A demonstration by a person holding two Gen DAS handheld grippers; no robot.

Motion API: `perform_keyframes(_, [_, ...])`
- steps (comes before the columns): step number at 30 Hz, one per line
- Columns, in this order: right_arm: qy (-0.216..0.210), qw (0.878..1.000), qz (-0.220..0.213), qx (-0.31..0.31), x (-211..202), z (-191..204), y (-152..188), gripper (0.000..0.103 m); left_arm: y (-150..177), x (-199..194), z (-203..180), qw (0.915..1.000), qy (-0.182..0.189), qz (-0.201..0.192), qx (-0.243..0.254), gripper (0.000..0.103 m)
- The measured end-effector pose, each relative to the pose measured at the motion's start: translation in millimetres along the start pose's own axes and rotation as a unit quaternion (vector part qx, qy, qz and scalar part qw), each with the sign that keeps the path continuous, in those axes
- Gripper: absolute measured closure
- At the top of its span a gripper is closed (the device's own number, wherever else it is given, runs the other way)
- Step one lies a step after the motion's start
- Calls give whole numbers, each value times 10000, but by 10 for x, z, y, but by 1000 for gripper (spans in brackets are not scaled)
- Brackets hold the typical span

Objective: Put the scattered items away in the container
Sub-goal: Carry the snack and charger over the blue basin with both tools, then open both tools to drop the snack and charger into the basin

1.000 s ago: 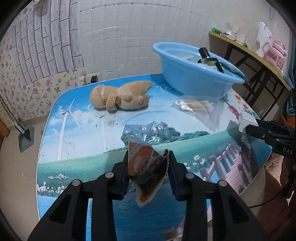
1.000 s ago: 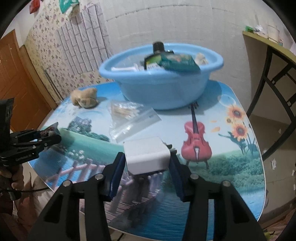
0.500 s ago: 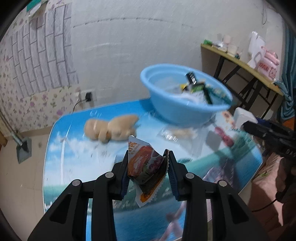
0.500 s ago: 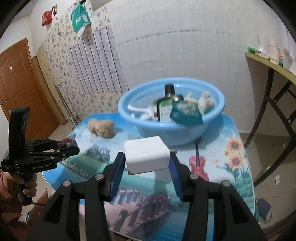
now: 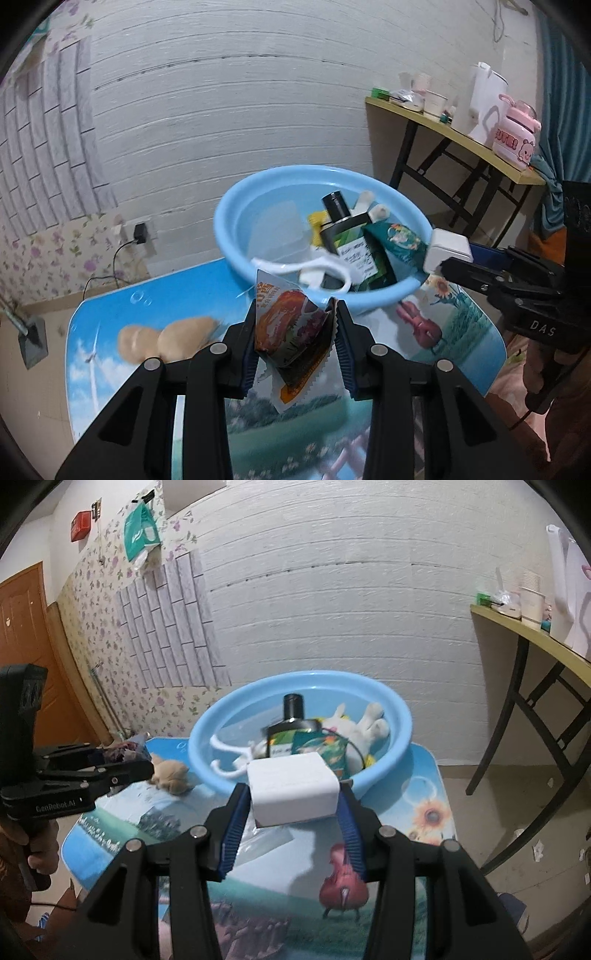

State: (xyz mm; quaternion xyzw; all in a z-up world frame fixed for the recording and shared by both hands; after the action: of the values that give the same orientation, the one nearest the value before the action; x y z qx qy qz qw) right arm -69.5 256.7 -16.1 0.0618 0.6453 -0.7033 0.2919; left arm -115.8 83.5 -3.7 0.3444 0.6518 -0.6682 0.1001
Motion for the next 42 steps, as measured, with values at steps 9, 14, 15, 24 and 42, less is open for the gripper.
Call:
perform_keyframes(9, [-32, 10000, 42, 7, 283, -109, -90, 57, -198, 338, -127, 9996, 181, 86, 214, 68])
perform_keyframes(14, [-55, 9998, 172, 82, 502, -180, -87, 57, -236, 547, -138, 9994, 219, 173, 215, 68])
perform_keyframes(15, [-52, 9998, 180, 85, 530, -192, -83, 57, -251, 573, -142, 9994, 220, 156, 224, 68])
perform_keyframes(24, [6, 9999, 107, 32, 602, -238, -85, 55, -291, 654, -245, 9989, 352, 158, 278, 65])
perform_keyframes(42, [61, 9999, 110, -42, 276, -101, -26, 49, -260, 234, -318, 9992, 249, -112, 295, 51])
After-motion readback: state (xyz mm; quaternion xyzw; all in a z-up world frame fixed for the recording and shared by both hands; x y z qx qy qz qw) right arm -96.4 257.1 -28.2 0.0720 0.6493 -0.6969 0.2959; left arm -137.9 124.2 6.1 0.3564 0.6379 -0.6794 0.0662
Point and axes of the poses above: each gripper's, at about its wrist camera, not at the fingertips, and x roughly the way its jaws point, z to its left, y to its underside, the point moved 2 cm from there along x, roughly the way its jaws point, and after that the axes turned 8 degrees about -z, right-handed, at the moved point
